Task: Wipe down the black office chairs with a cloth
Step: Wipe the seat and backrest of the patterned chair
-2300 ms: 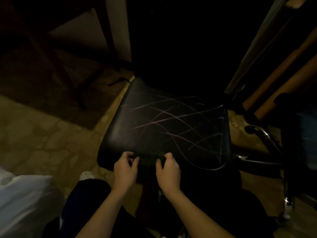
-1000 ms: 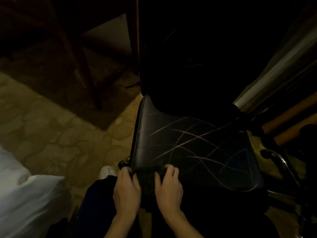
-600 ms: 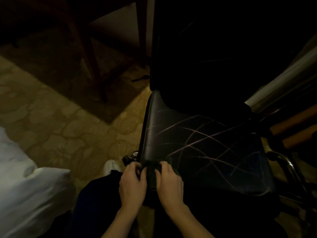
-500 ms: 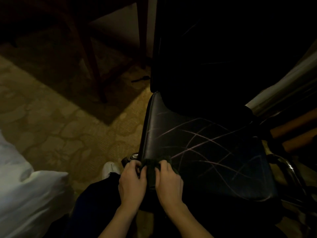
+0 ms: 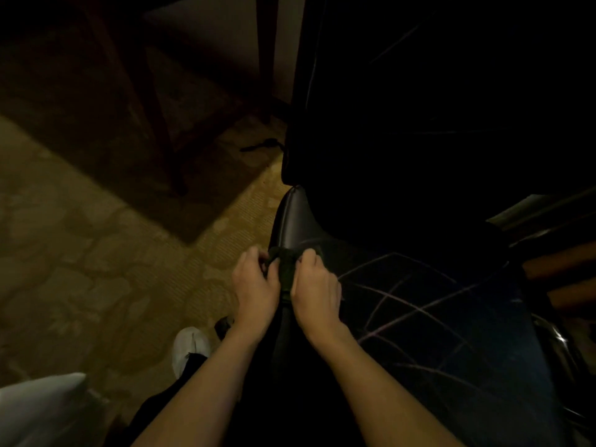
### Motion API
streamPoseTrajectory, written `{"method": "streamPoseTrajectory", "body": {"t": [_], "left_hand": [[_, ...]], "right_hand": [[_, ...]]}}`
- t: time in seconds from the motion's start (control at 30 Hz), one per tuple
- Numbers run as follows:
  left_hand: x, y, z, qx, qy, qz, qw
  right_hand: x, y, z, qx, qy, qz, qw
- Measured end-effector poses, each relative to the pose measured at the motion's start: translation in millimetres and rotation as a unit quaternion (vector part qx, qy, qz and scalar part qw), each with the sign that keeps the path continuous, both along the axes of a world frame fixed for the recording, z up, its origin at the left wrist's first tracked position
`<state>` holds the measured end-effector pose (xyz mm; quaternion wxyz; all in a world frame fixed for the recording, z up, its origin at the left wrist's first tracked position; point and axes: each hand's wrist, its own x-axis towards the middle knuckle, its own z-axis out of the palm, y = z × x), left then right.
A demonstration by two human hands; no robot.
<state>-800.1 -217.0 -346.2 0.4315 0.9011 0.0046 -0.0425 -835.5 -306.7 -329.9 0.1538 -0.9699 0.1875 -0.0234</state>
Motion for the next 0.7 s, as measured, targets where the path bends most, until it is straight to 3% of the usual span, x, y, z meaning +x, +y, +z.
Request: {"method": "streamPoseTrajectory", "body": {"t": [0.23, 0.53, 0.7], "left_hand": [[42.5, -17.2, 4.6, 0.038, 0.032, -0.008, 0.999], [-10.6, 10.9, 22.2, 0.076, 0.059, -0.058, 0.994], [-34.2, 7.4, 22.9, 0.048, 0.064, -0.02, 0.997]], "right_hand": [[36.9, -21.6, 11.0, -0.068, 0.044, 0.074, 0.994], [-15.0, -10.6, 22.7, -0.08, 0.111, 0.145, 0.98], [-27.0, -7.7, 25.1, -0.062, 0.115, 0.159, 0.978]]}}
